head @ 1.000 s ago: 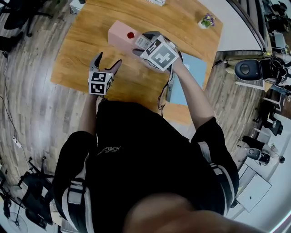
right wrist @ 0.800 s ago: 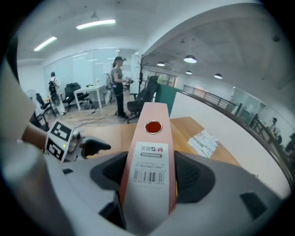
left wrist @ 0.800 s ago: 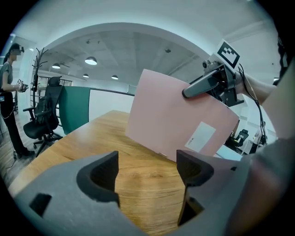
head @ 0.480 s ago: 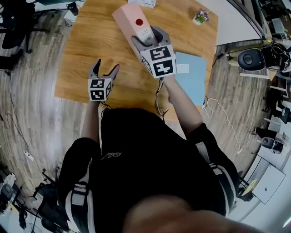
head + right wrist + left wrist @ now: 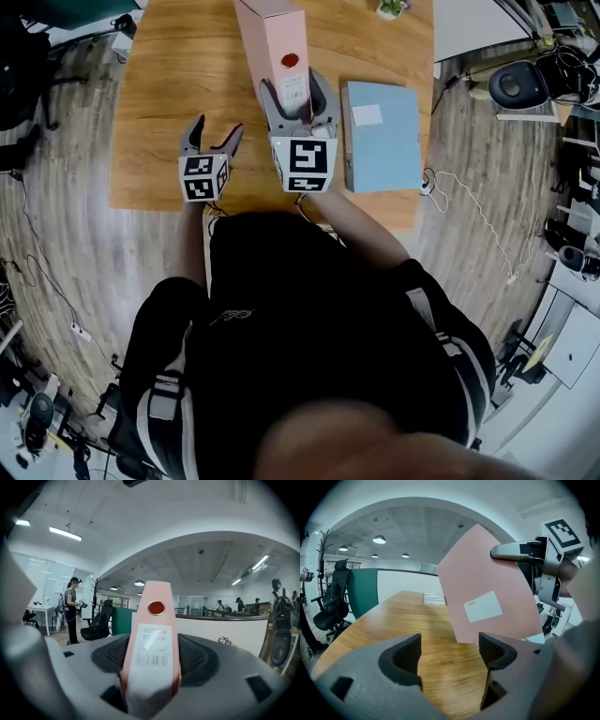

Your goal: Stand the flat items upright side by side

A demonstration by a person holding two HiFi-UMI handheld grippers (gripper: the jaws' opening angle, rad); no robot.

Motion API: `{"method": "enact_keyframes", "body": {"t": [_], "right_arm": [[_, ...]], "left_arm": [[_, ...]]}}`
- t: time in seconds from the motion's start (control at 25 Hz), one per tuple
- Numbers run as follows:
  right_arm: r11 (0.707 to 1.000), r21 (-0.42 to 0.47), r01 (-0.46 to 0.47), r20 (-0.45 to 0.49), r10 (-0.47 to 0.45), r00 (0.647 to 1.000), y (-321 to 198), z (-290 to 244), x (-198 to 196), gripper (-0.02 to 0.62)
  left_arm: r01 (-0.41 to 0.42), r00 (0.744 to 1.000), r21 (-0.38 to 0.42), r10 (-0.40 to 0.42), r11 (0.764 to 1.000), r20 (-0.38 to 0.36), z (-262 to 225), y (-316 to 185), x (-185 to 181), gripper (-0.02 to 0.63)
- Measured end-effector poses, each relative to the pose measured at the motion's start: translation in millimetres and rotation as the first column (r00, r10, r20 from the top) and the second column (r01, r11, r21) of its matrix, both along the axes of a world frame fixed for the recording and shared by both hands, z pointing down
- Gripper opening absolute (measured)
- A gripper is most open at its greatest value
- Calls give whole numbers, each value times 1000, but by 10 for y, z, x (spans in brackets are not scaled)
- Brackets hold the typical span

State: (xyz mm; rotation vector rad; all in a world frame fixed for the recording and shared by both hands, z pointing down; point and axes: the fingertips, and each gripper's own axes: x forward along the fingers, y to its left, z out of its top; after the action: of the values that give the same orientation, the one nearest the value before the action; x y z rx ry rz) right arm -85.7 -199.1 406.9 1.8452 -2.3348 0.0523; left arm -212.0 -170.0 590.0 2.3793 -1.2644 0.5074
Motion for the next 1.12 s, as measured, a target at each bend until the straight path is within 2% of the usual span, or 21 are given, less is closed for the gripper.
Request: {"method": "enact_keyframes", "body": {"t": [0.24, 0.48, 0.68, 0.92, 1.12], "right_arm": [[999, -30, -37, 25, 37, 999, 238, 73, 67, 307], [988, -157, -13, 41, 19, 999, 542, 335, 86, 307], [976, -219, 9, 49, 1, 999, 582, 500, -81, 307], [966, -258, 24, 56, -10, 998, 497, 707, -389, 307], [939, -341, 45, 44, -32, 999, 353, 1005, -629, 307]], "left_arm": [[-37, 999, 3, 37, 999, 4, -8, 109, 182, 394], [-37, 999, -25, 37, 999, 8, 97, 255, 190, 393], [-43, 999, -24, 43, 999, 17, 98, 288, 222, 393], [-15, 1000, -11, 15, 1000, 25, 96, 310, 63, 393], [42, 998, -14, -42, 999, 52, 146, 261, -226, 392]]}}
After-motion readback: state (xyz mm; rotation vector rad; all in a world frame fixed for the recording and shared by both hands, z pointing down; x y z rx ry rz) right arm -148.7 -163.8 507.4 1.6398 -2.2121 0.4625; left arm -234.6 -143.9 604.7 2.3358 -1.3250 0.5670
